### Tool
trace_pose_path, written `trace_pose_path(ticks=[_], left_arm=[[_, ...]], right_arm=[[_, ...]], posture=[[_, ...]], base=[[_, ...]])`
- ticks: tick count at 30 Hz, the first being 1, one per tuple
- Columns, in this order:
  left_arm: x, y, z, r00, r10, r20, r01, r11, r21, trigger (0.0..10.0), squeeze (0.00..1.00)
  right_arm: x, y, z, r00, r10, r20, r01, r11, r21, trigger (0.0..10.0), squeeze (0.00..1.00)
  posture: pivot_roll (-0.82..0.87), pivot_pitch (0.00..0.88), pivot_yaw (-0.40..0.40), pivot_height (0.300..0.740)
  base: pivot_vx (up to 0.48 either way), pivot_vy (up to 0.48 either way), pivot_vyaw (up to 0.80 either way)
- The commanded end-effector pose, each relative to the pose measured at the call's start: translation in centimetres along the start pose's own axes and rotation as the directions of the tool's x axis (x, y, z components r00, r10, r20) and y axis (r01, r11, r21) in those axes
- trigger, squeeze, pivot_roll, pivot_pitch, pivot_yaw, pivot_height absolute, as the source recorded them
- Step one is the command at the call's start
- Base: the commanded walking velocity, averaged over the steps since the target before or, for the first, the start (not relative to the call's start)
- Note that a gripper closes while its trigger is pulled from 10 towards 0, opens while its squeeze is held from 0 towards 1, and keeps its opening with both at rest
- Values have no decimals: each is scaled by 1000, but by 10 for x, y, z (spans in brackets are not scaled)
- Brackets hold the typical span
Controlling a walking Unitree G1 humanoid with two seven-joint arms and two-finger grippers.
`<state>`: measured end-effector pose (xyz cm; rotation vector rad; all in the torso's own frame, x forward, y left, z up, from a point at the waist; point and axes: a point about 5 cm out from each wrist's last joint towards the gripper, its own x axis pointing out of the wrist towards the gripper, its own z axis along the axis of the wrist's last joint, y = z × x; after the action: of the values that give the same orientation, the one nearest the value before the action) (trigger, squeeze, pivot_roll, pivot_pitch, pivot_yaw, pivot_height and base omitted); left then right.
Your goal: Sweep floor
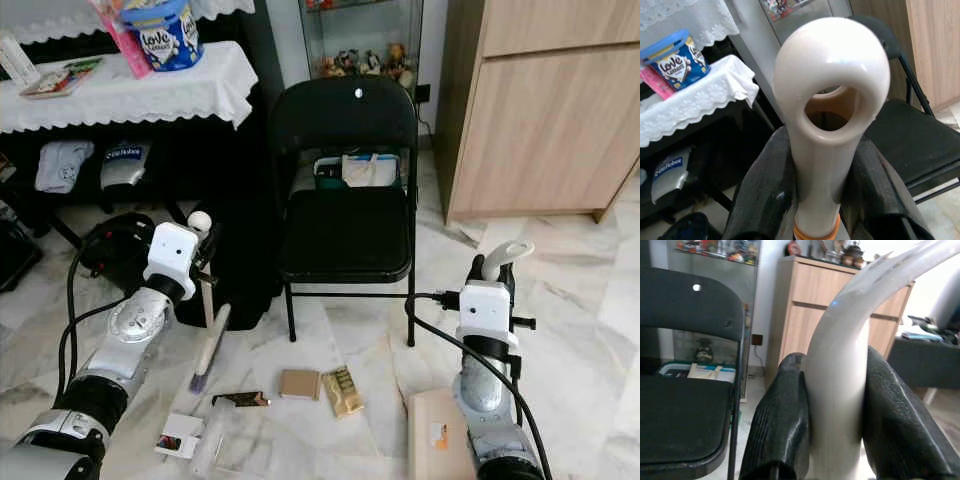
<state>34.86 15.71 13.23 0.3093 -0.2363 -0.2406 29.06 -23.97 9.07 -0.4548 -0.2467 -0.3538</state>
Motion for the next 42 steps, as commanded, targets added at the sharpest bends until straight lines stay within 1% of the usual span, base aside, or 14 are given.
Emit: trace_pose_path(ticks=[1,4,6,9,12,14,17,22,28,29,30,32,35,42], left_arm=[[-4,13,2,1000,24,12,-24,999,33,10000,0],[-6,14,-1,1000,26,-3,-26,999,22,10000,0],[-7,15,-4,999,22,-31,-22,1000,-8,10000,0],[-9,17,-12,995,2,-101,-12,995,-98,10000,0],[-14,21,-14,994,27,-103,-38,993,-111,10000,0],[-20,26,-15,994,43,-103,-54,993,-107,10000,0],[-23,33,-14,993,59,-104,-69,993,-101,10000,0],[-24,42,-7,993,77,-88,-85,992,-97,10000,0],[-27,48,1,994,91,-68,-97,991,-97,10000,0],[-28,49,2,994,91,-66,-97,991,-94,10000,0],[-28,50,3,994,91,-65,-97,991,-91,10000,0],[-28,51,5,994,90,-67,-96,991,-89,10000,0],[-28,51,8,994,85,-65,-91,992,-89,10000,0],[-31,51,12,995,83,-62,-89,991,-95,10000,0]], right_arm=[[3,9,10,997,50,66,-49,999,-11,10000,0],[6,11,12,995,61,80,-60,998,-9,10000,0],[7,15,15,990,93,107,-90,995,-34,10000,0],[9,20,21,980,132,150,-128,991,-34,10000,0],[11,23,21,978,144,153,-140,990,-36,10000,0],[10,26,23,974,155,164,-151,988,-36,10000,0],[10,31,26,966,180,187,-176,984,-34,10000,0],[12,37,34,947,220,234,-212,976,-56,10000,0],[14,37,35,949,199,243,-191,980,-58,10000,0],[16,35,35,955,175,241,-159,984,-86,10000,0],[19,31,36,961,132,243,-113,989,-92,10000,0],[21,27,37,966,85,244,-60,992,-110,10000,0],[22,25,35,977,20,213,-4,997,-77,10000,0],[16,28,27,985,-12,174,25,997,-70,10000,0]], posture=[[6,167,182,740],[10,168,180,740],[13,167,178,740],[30,176,184,740],[36,182,185,740],[50,195,189,740],[57,205,191,740],[71,230,199,740],[91,246,213,740],[93,250,214,740],[95,254,217,740],[98,257,219,740],[100,266,223,740],[121,282,235,740]], base=[[0,0,0],[0,0,0],[0,0,0],[0,0,0],[0,0,0],[0,0,0],[0,0,0],[0,0,0],[0,0,0],[0,0,0],[0,0,0],[0,0,0],[0,0,0],[0,0,0]])
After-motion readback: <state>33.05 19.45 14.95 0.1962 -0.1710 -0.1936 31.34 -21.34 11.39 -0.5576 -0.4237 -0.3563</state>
